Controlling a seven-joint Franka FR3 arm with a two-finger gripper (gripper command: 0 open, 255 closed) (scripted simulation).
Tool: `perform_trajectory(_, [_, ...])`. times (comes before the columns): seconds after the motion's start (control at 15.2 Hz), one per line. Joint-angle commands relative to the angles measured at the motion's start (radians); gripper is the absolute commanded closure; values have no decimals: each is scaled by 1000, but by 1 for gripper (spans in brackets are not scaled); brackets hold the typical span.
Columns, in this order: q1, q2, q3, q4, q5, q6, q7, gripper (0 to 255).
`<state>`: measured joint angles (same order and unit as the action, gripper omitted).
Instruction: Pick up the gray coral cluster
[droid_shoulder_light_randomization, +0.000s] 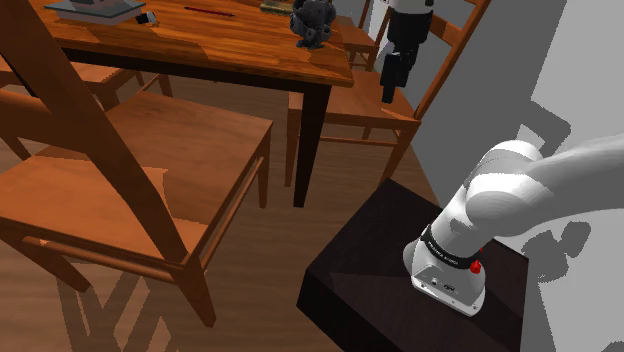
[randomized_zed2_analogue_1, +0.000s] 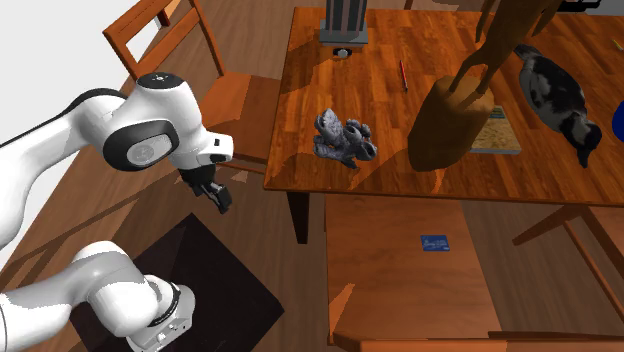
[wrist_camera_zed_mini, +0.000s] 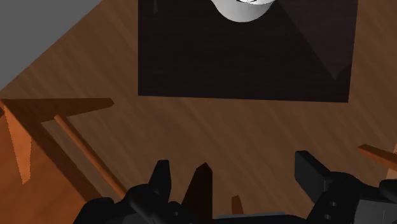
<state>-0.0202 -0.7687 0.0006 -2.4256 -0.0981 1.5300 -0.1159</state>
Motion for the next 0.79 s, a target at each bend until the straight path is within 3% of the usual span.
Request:
perform_trajectory(0.0, [0,0,0,0,0,0,0,0])
perform_trajectory(0.73, [-79,375,6,334,58,137,243,0])
